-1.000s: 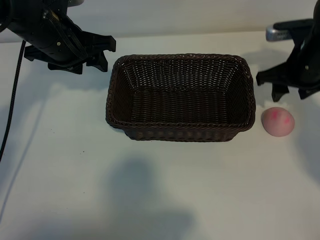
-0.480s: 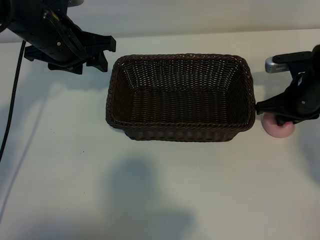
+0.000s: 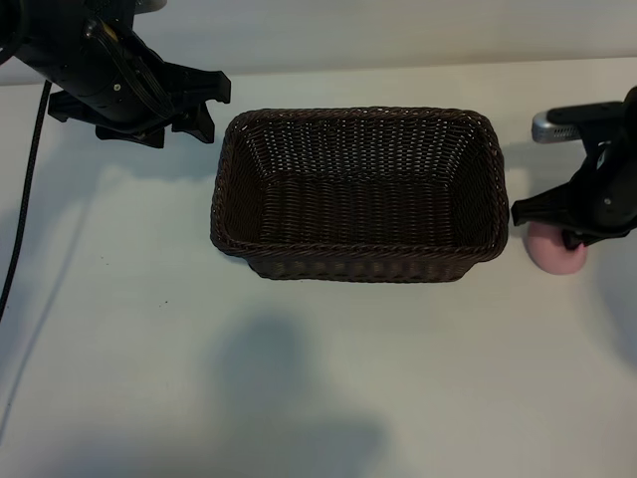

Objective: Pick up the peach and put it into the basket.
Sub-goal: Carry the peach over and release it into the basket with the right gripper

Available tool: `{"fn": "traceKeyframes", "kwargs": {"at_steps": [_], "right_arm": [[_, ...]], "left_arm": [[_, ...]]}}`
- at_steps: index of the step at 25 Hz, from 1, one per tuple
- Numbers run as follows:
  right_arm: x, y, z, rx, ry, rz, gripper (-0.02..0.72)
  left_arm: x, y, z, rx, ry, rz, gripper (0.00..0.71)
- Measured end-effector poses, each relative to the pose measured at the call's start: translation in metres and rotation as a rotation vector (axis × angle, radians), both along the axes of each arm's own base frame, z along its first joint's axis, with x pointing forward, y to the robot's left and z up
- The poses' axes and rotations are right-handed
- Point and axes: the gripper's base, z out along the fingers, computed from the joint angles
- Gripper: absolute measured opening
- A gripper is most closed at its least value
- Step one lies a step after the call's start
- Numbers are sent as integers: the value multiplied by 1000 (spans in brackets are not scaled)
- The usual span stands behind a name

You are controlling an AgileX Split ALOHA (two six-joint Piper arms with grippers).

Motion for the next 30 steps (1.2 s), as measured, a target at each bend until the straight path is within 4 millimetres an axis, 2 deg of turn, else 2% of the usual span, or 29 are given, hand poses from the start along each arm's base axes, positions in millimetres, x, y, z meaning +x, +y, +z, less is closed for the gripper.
{"fn": "traceKeyframes", "kwargs": {"at_steps": [8, 12, 17, 22, 26, 30], "right_arm": [[15, 4, 85, 26, -97, -5, 41], [20, 5, 104, 30, -103, -6, 41], [22, 13, 118, 72, -111, 7, 41], [14, 51, 131, 172, -126, 82, 41], [0, 88, 134, 236, -126, 165, 41], [-10, 115, 133, 268, -138, 228, 41]], "left_arm": [[0, 0, 0, 0, 0, 0, 496], [0, 0, 0, 0, 0, 0, 496], [0, 0, 0, 0, 0, 0, 496], [0, 0, 0, 0, 0, 0, 496], [0, 0, 0, 0, 0, 0, 496], [0, 0, 0, 1, -1, -2, 496]]}}
